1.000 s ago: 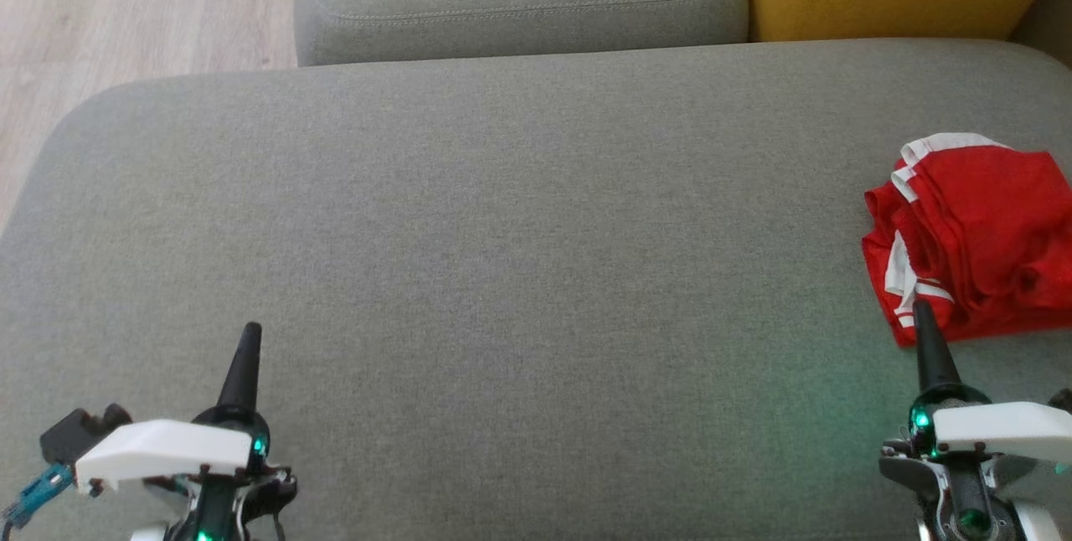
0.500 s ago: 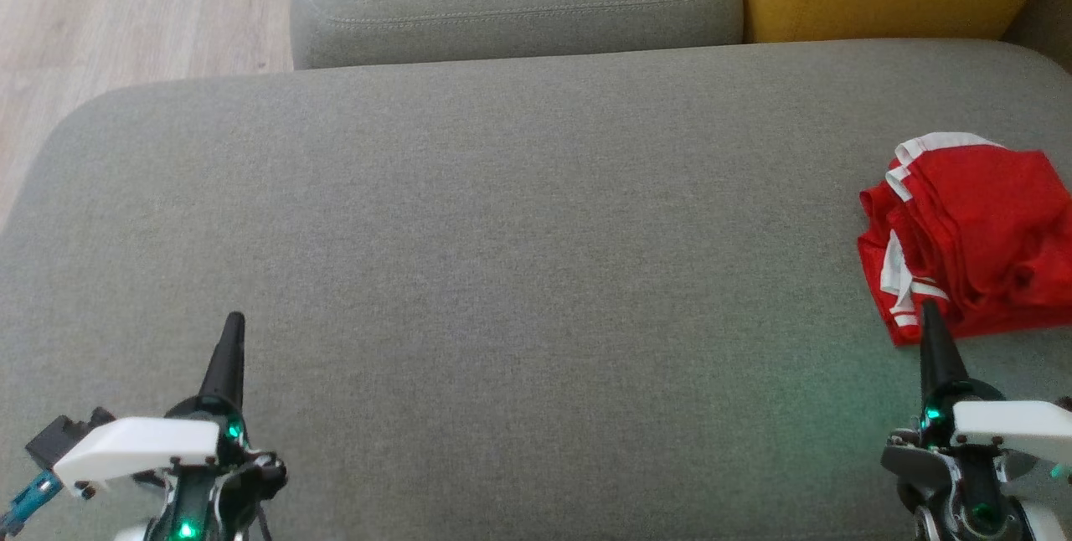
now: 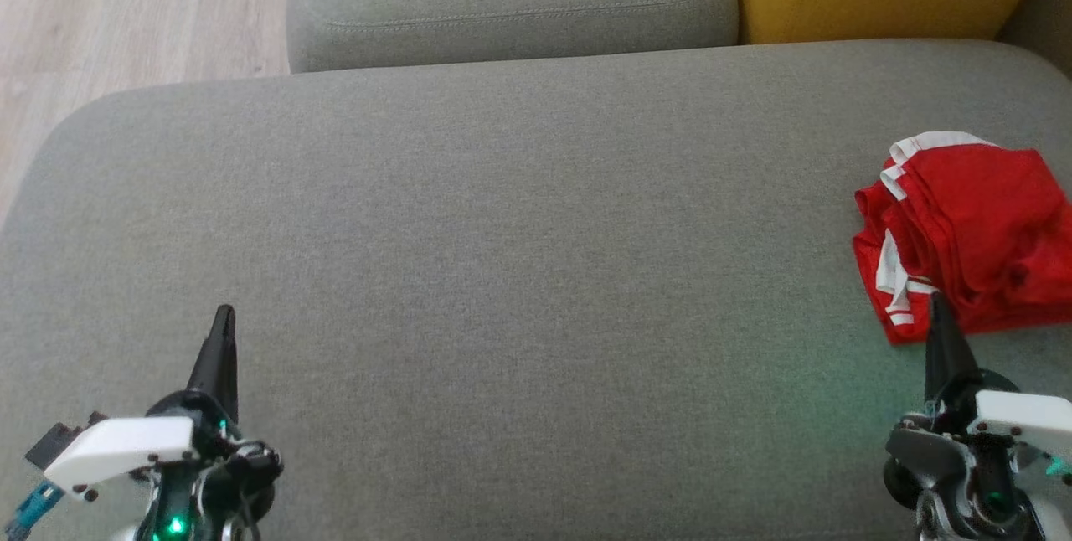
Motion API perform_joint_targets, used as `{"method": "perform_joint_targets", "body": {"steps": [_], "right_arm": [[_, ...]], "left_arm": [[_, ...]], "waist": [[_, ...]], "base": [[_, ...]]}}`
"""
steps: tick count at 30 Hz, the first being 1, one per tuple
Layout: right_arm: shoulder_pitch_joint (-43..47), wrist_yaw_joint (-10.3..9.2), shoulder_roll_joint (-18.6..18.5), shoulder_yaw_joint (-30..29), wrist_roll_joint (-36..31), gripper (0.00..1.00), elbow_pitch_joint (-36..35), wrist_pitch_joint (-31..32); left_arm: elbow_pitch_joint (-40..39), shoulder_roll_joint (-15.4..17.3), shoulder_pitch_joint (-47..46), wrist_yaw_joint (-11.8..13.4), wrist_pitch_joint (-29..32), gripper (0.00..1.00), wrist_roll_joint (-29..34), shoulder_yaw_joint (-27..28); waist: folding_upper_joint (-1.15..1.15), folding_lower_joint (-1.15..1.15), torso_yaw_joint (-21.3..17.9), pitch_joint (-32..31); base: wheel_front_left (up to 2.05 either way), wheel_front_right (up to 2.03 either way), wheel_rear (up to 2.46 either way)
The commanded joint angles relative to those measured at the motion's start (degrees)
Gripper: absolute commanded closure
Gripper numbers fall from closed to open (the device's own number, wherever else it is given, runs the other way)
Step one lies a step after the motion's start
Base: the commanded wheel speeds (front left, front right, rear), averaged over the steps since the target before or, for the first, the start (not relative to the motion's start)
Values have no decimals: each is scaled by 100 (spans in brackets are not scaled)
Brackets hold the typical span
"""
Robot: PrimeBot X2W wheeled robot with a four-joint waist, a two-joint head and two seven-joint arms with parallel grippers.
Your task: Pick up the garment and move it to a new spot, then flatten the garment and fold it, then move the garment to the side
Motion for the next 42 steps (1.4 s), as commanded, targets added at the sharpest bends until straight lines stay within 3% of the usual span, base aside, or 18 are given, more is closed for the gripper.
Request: {"method": "perform_joint_targets", "body": {"steps": [1,42], "right_arm": [[-331,44,-103,103,193,100,-156,44],[-343,44,-51,26,167,100,-144,106]], "left_arm": [[-149,29,-348,-56,59,100,-175,242],[-144,-12,-356,-60,111,100,-166,305]], "waist": [[0,0,-4,-2],[0,0,-5,-3]], "base": [[0,0,0],[0,0,0]]}}
